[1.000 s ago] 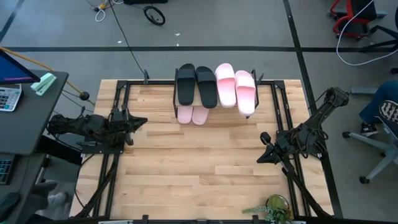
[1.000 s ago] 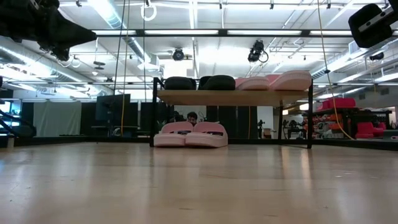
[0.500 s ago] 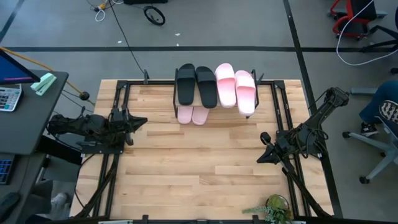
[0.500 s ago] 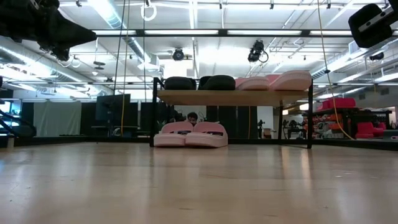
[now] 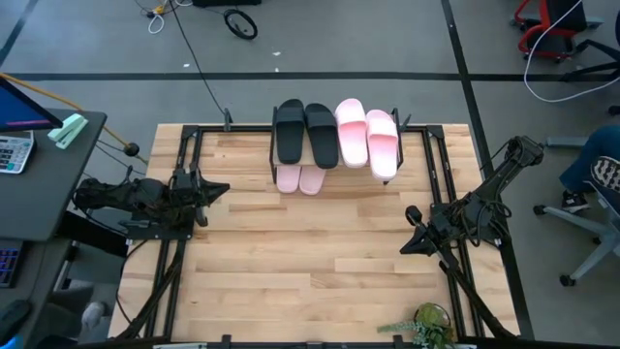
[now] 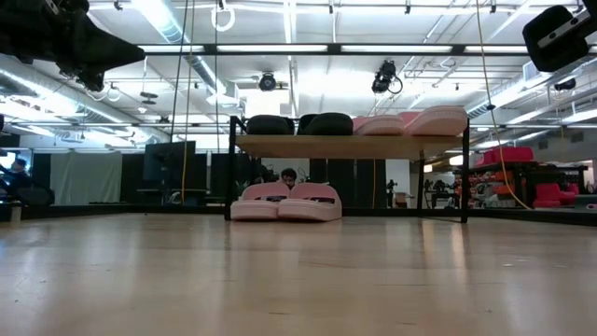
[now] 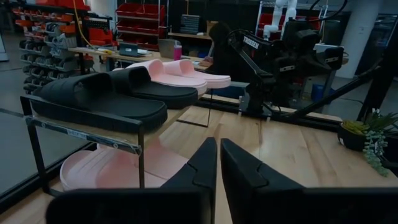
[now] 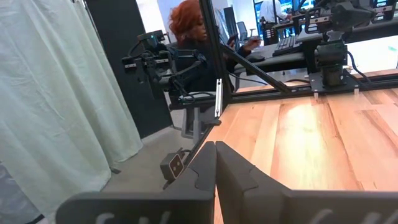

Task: Pick and place slides into the shelf
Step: Return to Home Position

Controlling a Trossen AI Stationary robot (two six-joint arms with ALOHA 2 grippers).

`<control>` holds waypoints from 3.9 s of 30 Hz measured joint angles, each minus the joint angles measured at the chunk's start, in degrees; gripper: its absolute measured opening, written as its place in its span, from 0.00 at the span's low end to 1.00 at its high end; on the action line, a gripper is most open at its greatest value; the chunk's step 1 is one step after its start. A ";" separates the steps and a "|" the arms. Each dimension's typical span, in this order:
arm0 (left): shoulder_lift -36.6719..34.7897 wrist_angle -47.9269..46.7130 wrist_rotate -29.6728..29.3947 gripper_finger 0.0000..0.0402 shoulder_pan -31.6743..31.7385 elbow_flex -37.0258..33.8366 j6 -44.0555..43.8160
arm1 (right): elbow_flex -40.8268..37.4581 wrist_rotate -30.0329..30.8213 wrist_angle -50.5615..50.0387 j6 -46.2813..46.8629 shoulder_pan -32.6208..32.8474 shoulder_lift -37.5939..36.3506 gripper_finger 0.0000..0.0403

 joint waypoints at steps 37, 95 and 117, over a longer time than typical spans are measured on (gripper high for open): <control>0.02 0.00 0.00 0.05 -0.02 0.00 -0.02 | 0.00 0.00 -0.02 0.00 0.02 -0.01 0.02; 0.01 -0.02 -0.01 0.09 -0.01 0.00 -0.01 | 0.00 0.02 -0.01 0.00 0.00 0.00 0.02; 0.02 0.00 0.00 0.09 -0.01 0.00 0.00 | 0.00 0.01 -0.01 0.00 0.01 0.00 0.02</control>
